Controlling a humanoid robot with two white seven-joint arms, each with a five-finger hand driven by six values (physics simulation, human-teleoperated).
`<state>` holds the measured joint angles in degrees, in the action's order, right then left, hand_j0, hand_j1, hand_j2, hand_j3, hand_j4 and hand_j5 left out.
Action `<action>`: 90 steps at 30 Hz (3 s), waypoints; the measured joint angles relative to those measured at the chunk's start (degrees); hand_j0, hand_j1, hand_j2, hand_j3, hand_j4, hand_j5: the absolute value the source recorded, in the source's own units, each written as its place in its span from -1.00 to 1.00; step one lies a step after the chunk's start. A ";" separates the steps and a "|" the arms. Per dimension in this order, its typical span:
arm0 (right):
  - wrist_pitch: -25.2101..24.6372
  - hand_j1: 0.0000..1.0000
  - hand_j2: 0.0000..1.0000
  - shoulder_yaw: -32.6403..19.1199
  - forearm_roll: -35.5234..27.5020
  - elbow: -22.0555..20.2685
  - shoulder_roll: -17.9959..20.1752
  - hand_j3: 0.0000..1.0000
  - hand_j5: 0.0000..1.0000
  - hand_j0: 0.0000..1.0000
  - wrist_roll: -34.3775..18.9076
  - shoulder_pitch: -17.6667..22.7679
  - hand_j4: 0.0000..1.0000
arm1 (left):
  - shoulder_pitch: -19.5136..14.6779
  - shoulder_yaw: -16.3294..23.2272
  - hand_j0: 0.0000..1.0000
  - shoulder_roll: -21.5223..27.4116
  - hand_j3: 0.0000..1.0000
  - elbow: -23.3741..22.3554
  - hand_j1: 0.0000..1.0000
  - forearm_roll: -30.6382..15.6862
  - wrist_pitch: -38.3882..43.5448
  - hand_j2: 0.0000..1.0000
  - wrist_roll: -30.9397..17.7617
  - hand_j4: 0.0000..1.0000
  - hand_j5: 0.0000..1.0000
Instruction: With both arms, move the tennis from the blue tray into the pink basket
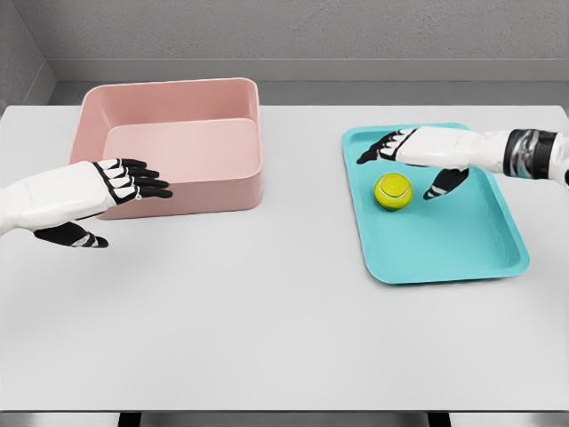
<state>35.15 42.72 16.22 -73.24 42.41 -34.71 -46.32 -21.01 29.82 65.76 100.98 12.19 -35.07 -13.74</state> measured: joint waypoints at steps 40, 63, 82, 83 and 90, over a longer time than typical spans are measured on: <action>0.00 1.00 1.00 0.24 1.07 10.04 -4.89 1.00 1.00 1.00 -0.32 -0.44 1.00 | 0.18 -0.27 1.00 -1.09 1.00 0.00 1.00 -1.92 -0.01 1.00 -2.02 1.00 1.00; 0.00 1.00 1.00 0.93 1.90 12.18 -6.66 1.00 1.00 1.00 -0.32 -0.09 1.00 | 0.44 0.06 1.00 -2.38 1.00 0.00 1.00 -1.95 -0.01 1.00 -2.08 1.00 1.00; 0.00 0.99 0.99 0.93 2.06 12.70 -6.76 0.99 0.99 0.99 -0.31 0.18 0.99 | 0.53 0.17 1.00 -2.62 1.00 0.00 1.00 -1.95 -0.01 1.00 -2.04 1.00 1.00; 0.00 0.99 0.99 0.93 2.06 12.70 -6.76 0.99 0.99 0.99 -0.31 0.18 0.99 | 0.53 0.18 1.00 -2.63 1.00 0.00 1.00 -1.95 -0.01 1.00 -2.03 1.00 1.00; 0.00 1.00 1.00 0.98 2.07 12.71 -6.84 1.00 1.00 1.00 -0.32 0.62 1.00 | 0.53 0.37 1.00 -2.64 1.00 0.00 1.00 -1.95 -0.01 1.00 -2.02 1.00 1.00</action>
<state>35.15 43.70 18.29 -60.54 35.57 -35.02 -45.70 -20.48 30.19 63.13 100.98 10.24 -35.08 -15.76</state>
